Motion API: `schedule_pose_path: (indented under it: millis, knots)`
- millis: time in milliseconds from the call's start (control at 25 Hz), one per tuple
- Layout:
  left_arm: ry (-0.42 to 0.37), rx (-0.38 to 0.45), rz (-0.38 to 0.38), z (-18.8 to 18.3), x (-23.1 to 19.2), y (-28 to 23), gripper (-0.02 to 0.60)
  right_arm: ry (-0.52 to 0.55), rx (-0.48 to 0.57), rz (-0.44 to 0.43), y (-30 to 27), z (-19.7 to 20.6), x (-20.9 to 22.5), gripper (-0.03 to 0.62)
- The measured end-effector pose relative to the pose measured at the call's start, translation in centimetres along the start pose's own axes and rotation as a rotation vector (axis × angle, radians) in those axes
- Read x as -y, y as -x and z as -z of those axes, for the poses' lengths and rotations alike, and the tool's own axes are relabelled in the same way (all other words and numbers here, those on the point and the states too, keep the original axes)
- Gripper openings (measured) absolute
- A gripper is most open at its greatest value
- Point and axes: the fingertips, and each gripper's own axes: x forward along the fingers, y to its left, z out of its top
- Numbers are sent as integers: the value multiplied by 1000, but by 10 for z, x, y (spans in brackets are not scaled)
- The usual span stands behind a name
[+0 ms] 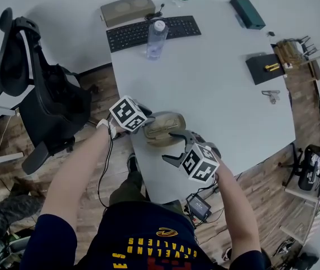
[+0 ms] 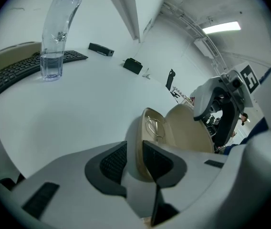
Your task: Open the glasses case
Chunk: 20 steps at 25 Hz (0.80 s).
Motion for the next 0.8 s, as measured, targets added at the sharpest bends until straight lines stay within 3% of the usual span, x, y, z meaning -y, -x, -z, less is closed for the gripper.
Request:
schedule_pose_path:
  millis: [800]
  knots:
    - [25,18,-35,1,-1,0,114,-138,7,-19,-14,42,-45,334]
